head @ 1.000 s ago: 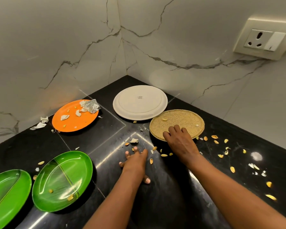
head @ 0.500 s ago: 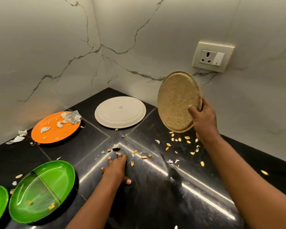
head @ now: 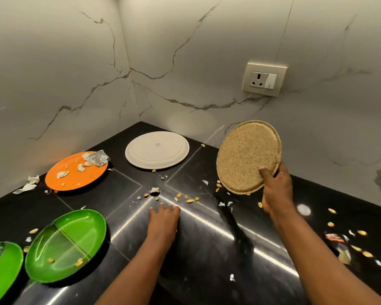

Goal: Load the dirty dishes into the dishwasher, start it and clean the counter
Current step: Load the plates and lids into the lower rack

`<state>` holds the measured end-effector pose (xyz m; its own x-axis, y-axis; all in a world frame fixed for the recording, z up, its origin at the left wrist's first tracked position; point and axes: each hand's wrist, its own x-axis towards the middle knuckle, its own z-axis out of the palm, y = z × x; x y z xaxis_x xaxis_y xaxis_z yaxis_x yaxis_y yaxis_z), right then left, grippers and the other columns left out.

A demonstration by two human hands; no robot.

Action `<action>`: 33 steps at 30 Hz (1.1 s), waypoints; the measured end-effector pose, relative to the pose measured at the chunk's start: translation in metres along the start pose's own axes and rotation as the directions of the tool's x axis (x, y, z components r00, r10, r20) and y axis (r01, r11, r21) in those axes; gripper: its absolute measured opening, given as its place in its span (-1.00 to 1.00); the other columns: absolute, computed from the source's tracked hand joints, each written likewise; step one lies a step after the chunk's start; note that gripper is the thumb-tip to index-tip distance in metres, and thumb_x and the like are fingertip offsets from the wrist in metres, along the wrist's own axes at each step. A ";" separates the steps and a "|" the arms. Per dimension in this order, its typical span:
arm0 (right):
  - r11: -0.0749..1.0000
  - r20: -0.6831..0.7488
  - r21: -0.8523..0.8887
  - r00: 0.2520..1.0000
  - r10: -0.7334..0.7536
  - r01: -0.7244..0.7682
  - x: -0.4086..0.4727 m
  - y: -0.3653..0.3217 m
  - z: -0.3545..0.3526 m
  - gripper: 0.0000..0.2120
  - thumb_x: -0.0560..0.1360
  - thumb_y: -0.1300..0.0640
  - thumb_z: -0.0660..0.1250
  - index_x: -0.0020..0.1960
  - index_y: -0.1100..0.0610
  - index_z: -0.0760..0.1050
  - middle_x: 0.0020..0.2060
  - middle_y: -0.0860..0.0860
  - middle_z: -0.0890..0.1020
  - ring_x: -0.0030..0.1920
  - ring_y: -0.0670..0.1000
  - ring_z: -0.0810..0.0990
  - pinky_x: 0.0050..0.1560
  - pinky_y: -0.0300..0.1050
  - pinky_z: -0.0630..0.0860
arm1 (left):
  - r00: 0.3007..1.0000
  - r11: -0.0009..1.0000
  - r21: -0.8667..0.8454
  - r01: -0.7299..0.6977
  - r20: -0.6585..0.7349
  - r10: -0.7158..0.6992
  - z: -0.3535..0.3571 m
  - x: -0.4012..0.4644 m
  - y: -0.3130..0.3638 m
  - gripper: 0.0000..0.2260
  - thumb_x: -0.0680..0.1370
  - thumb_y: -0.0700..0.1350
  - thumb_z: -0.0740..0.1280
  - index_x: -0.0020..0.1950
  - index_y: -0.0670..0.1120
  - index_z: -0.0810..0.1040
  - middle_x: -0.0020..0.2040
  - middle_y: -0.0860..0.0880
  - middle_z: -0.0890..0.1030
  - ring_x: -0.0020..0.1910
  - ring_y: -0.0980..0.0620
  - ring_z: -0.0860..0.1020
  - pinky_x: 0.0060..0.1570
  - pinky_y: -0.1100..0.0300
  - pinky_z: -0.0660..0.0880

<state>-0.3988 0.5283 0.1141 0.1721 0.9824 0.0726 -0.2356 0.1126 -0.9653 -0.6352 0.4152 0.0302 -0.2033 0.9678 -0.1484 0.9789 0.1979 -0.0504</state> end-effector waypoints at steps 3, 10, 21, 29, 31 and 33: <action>0.998 0.021 -0.016 0.998 -0.062 0.063 -0.022 -0.012 -0.007 -0.72 0.55 0.36 0.27 0.15 0.04 0.46 0.01 -0.08 0.61 0.02 -0.16 0.60 0.02 -0.24 0.55 | 0.990 0.998 -0.014 -0.069 -0.121 0.066 0.008 -0.021 0.009 -0.57 0.55 -0.24 0.23 0.41 -0.06 0.27 0.43 -0.07 0.35 0.40 -0.14 0.27 0.36 -0.17 0.20; 0.947 0.109 -0.210 0.969 -0.223 0.242 -0.137 -0.026 -0.027 -0.74 0.55 0.27 0.33 0.12 -0.06 0.51 0.04 0.00 0.63 0.08 -0.03 0.60 0.08 -0.06 0.55 | 0.925 0.954 -0.145 -0.261 -0.318 0.205 0.024 -0.099 0.003 -0.61 0.50 -0.31 0.24 0.32 -0.07 0.45 0.29 -0.07 0.52 0.30 -0.14 0.43 0.37 -0.16 0.25; 0.720 -0.061 -0.666 0.948 -0.313 0.195 -0.453 0.009 -0.140 -0.82 0.44 -0.05 0.29 -0.02 0.01 0.43 -0.22 0.01 0.54 -0.20 0.00 0.54 -0.26 -0.06 0.49 | 0.764 0.821 -0.036 -0.569 -0.392 0.512 0.112 -0.285 0.019 -0.69 0.34 -0.25 0.28 0.05 -0.13 0.63 -0.08 -0.08 0.66 -0.08 -0.14 0.60 -0.02 0.02 0.54; 0.606 -0.395 -0.750 0.914 -0.088 -0.266 -0.637 0.051 -0.265 -0.84 0.40 -0.02 0.23 -0.20 0.02 0.28 -0.37 -0.04 0.37 -0.34 -0.04 0.37 -0.41 -0.18 0.28 | 0.700 0.700 -0.014 -0.714 0.017 0.714 0.191 -0.403 0.112 -0.63 0.21 -0.32 0.50 -0.01 -0.15 0.63 -0.16 -0.11 0.65 -0.22 -0.16 0.59 -0.29 0.02 0.54; 0.604 -0.490 -0.703 0.872 -0.026 -0.377 -0.678 0.063 -0.297 -0.86 0.43 0.03 0.25 -0.17 -0.03 0.27 -0.37 -0.06 0.37 -0.35 -0.06 0.37 -0.41 -0.19 0.30 | 0.656 0.666 -0.035 -0.746 0.135 0.742 0.217 -0.434 0.137 -0.61 0.21 -0.32 0.49 0.02 -0.14 0.62 -0.12 -0.13 0.65 -0.19 -0.16 0.60 -0.26 0.01 0.55; 0.597 -0.557 -0.655 0.830 0.032 -0.463 -0.712 0.073 -0.325 -0.83 0.47 0.10 0.28 -0.19 -0.02 0.28 -0.38 -0.07 0.35 -0.36 -0.07 0.35 -0.40 -0.24 0.28 | 0.598 0.635 -0.085 -0.768 0.261 0.758 0.240 -0.465 0.157 -0.62 0.33 -0.33 0.39 0.14 -0.14 0.57 0.03 -0.15 0.63 -0.04 -0.18 0.57 -0.08 -0.01 0.54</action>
<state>-0.2274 -0.2118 -0.0896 0.6681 0.7359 -0.1098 0.4067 -0.4848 -0.7743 -0.3914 -0.0416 -0.1460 0.6154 0.6882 -0.3843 0.7793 -0.6042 0.1660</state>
